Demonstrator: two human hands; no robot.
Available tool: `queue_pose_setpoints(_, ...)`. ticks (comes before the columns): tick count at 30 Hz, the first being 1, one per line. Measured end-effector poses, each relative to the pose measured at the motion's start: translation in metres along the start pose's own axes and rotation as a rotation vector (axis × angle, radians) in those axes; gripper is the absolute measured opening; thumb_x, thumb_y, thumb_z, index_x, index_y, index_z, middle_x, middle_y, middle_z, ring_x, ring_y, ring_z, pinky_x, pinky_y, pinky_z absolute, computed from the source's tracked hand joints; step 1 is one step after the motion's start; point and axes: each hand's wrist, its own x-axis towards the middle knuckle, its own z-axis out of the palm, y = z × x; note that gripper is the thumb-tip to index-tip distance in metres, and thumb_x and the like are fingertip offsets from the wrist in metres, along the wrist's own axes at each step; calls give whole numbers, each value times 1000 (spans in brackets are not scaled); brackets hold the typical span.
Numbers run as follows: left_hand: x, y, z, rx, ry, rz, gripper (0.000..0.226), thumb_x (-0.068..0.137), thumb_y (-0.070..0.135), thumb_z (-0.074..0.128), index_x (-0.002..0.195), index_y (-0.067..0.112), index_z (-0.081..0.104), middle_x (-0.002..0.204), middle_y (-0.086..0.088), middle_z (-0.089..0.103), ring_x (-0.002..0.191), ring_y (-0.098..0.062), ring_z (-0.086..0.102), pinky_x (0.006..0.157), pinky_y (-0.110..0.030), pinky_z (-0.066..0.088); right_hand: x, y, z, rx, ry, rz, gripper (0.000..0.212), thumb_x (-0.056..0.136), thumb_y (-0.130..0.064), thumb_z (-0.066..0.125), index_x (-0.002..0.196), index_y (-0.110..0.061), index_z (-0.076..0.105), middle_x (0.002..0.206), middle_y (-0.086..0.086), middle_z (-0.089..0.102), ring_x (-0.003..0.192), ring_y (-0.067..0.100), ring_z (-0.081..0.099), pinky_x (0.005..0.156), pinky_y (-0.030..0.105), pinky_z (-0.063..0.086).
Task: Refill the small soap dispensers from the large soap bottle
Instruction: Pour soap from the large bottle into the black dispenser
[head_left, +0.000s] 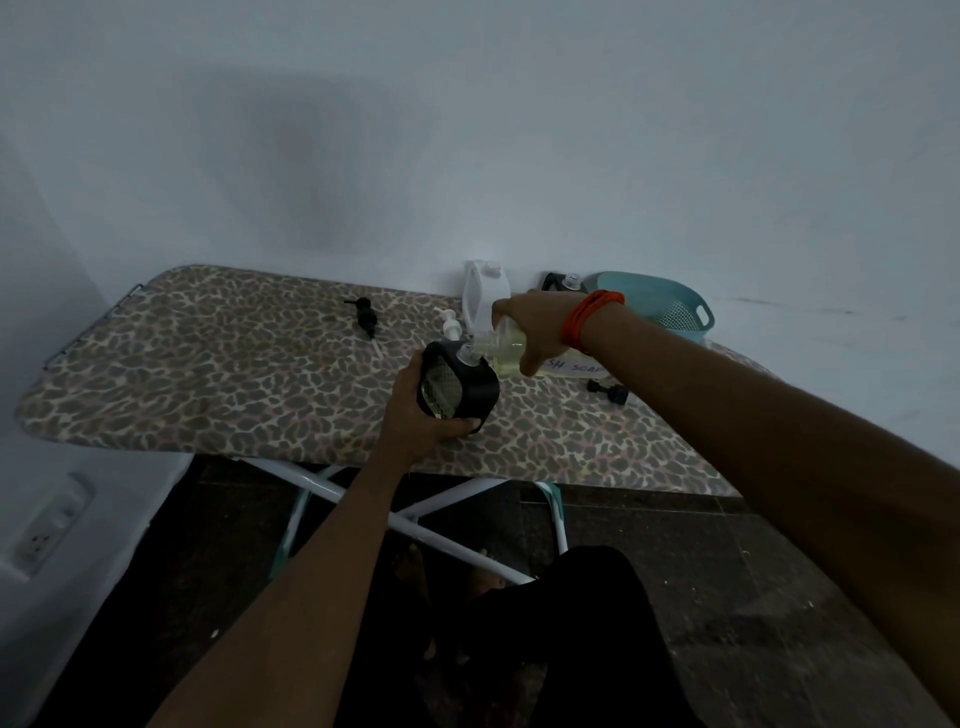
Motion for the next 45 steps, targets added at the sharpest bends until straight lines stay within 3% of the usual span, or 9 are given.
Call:
queue_pose_setpoints(5,-1,0,0,1,4,14,114,62,20,94,153,25,25,142,16,33,129,0,33,91,-1,33,-1,0,0,7,3,1,82,71,-32,86,139,-23,41,126,8,56,95,21,52,75,35,44)
queue_pose_setpoints(11,-1,2,0,6,10,14,120,55,31,92,154,21,24,154,2,33,133,-6,32,103,-25,34,-1,-1,0,2,1,1,82,71,-33,86,139,-23,41,126,8,56,98,22,54,77,36,47)
queue_pose_setpoints(16,0,-1,0,27,11,-5,120,61,23,94,156,21,20,158,0,28,133,-4,28,105,-27,32,-2,-2,-1,-4,-3,4,81,71,-33,86,137,-23,42,126,9,56,100,24,56,80,38,50)
queue_pose_setpoints(21,0,-2,1,21,14,15,120,59,29,94,154,25,22,154,5,32,130,-1,30,99,-18,33,-2,-3,-1,-10,-4,6,81,71,-33,86,137,-23,41,125,8,56,102,26,58,81,39,51)
queue_pose_setpoints(25,1,-4,1,7,8,28,118,61,28,94,154,25,22,152,9,31,131,-2,30,102,-23,33,-2,-3,-1,-11,-4,7,81,71,-33,86,138,-23,41,126,8,56,103,26,58,82,40,52)
queue_pose_setpoints(29,0,-1,0,3,6,38,116,54,42,92,145,40,22,139,21,31,125,6,31,93,-6,33,-2,-3,-1,-15,-2,6,81,71,-34,86,137,-23,41,125,8,57,103,26,57,81,40,51)
queue_pose_setpoints(32,0,-2,1,-9,17,47,114,59,25,95,148,34,25,138,18,34,128,1,33,97,-14,35,-1,-2,-1,-17,2,5,82,70,-34,86,138,-24,41,124,8,56,97,23,54,77,37,47)
queue_pose_setpoints(36,0,-2,1,-15,12,49,111,60,23,94,145,38,25,139,18,35,127,1,34,88,1,33,-1,-2,0,-16,6,6,82,70,-34,87,137,-24,42,124,7,56,96,22,53,77,36,47)
queue_pose_setpoints(45,-3,3,0,-30,2,15,124,48,53,87,153,25,26,147,11,35,131,-5,34,103,-27,38,0,-2,-1,-24,7,4,82,70,-34,87,138,-23,42,126,7,56,96,20,51,79,38,49)
